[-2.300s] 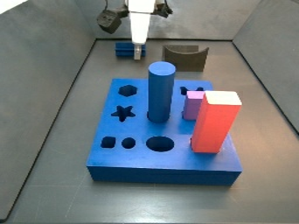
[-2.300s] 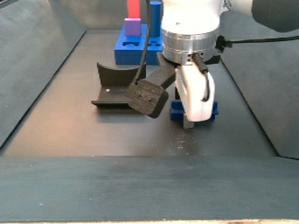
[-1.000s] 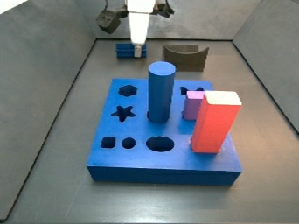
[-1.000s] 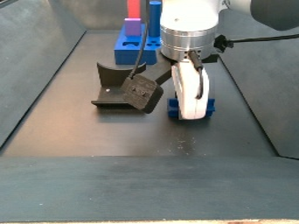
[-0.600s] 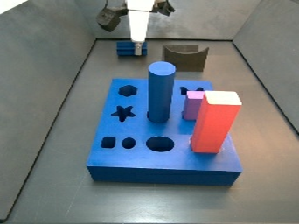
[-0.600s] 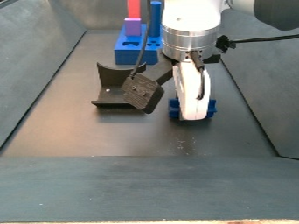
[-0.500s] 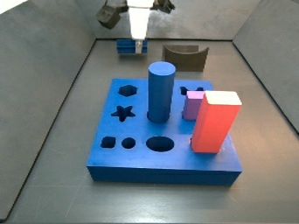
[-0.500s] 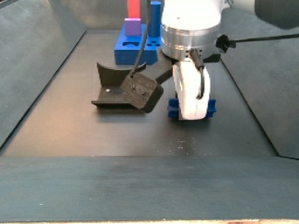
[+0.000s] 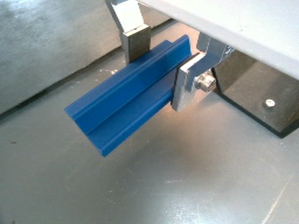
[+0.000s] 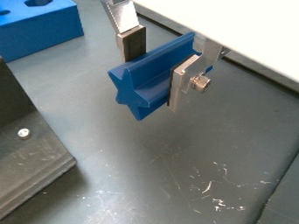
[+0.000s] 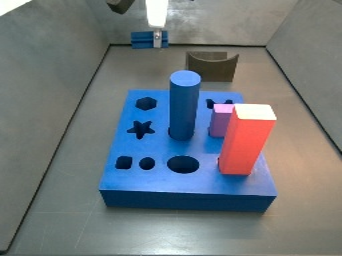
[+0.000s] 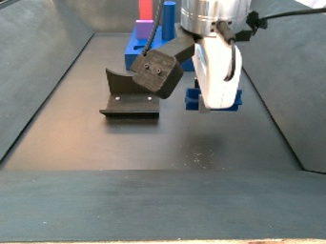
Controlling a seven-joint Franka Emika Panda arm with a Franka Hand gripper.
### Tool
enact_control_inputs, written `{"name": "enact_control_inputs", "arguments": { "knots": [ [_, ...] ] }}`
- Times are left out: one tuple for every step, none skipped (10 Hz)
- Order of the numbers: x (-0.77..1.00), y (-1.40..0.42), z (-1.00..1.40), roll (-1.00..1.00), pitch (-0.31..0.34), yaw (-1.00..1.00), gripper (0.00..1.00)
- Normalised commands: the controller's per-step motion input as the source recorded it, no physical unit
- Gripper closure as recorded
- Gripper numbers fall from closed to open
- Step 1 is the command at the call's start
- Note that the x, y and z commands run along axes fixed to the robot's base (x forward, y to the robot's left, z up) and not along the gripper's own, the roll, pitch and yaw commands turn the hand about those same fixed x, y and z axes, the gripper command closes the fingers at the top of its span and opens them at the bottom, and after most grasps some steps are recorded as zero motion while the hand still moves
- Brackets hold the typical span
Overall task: Pick up the star object. Move up. Place the star object on the fixture. Regrasp the star object. Move to above the board. Insert the star object.
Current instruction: Place the star object on the fixture.
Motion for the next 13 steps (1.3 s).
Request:
{"name": "enact_control_inputs", "arguments": {
  "knots": [
    [0.00, 0.00, 1.00, 0.01, 0.004, 0.00, 1.00],
    [-0.01, 0.00, 1.00, 0.02, 0.032, -0.01, 1.00],
    [-0.02, 0.00, 1.00, 0.04, 0.040, -0.01, 1.00],
    [-0.02, 0.00, 1.00, 0.06, 0.067, -0.01, 1.00],
    [-0.03, 0.00, 1.00, 0.07, 0.078, -0.01, 1.00],
    [-0.03, 0.00, 1.00, 0.08, 0.090, 0.01, 1.00],
    [-0.03, 0.00, 1.00, 0.08, 0.094, 0.01, 1.00],
    [-0.03, 0.00, 0.98, 0.09, 0.095, 0.02, 1.00],
    [-0.02, 0.00, 0.86, 0.09, 0.099, 0.02, 1.00],
    [-0.02, 0.00, 0.68, 0.08, 0.098, 0.01, 1.00],
    [-0.01, 0.00, 0.55, 0.07, 0.099, 0.01, 1.00],
    [0.00, 0.00, 0.41, 0.05, 0.103, 0.01, 1.00],
    [0.01, 0.01, 0.22, 0.05, 0.114, 0.01, 1.00]
  ]
}}
